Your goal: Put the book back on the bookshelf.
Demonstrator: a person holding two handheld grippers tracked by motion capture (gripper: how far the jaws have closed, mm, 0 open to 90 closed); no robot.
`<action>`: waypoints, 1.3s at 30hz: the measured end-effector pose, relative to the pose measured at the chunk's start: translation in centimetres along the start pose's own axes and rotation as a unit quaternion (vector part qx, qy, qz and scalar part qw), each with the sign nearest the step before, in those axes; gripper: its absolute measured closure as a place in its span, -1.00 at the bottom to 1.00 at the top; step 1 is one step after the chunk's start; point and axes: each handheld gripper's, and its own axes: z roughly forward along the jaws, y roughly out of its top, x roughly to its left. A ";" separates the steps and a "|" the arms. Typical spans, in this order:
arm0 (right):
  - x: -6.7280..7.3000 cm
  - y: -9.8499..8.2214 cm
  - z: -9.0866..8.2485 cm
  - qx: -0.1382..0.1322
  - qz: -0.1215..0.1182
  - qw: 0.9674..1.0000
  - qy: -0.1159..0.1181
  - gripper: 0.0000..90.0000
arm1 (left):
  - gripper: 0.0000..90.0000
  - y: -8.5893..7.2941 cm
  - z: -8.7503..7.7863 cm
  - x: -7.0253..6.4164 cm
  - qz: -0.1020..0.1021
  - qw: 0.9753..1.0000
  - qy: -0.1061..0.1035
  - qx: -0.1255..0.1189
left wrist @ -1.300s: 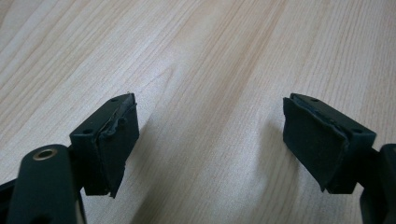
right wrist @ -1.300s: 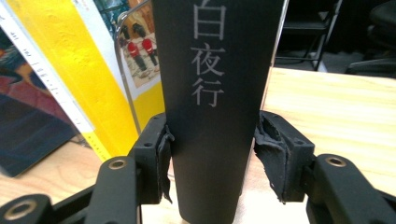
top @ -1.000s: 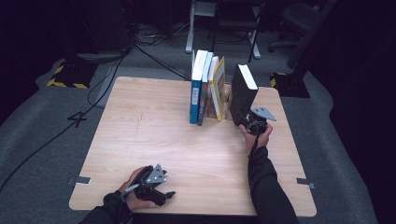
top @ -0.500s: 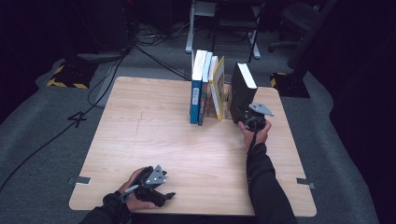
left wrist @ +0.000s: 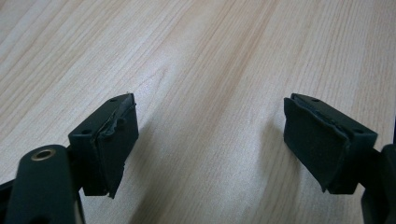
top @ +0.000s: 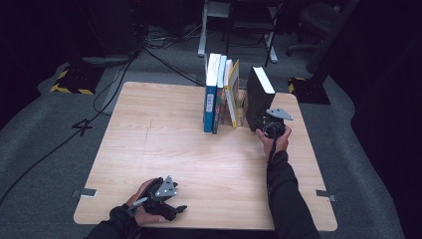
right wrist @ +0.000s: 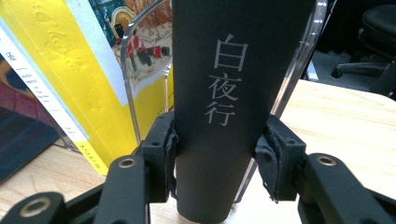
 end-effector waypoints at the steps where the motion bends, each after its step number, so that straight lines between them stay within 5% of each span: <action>1: 0.0 0.0 0.0 0.000 0.000 1.000 0.000 0.17 | -0.60 0.0 0.0 0.0 0.000 1.000 0.000 0.000; 11: -0.1 0.1 -0.2 0.010 0.009 1.000 0.004 0.16 | -0.60 0.1 0.1 0.1 0.003 1.000 -0.002 -0.003; 18: -0.7 0.5 -1.1 0.027 -0.002 0.999 0.031 0.12 | -0.60 0.1 0.1 0.2 0.006 1.000 -0.004 -0.004; 29: -2.1 0.8 -4.5 0.052 -0.045 0.995 0.071 -0.02 | -0.62 0.2 0.3 0.3 0.007 1.000 -0.006 -0.004; 39: -1.7 0.2 -7.8 0.072 -0.096 0.987 0.107 -0.20 | -0.62 0.2 0.3 0.4 0.007 1.000 -0.006 -0.005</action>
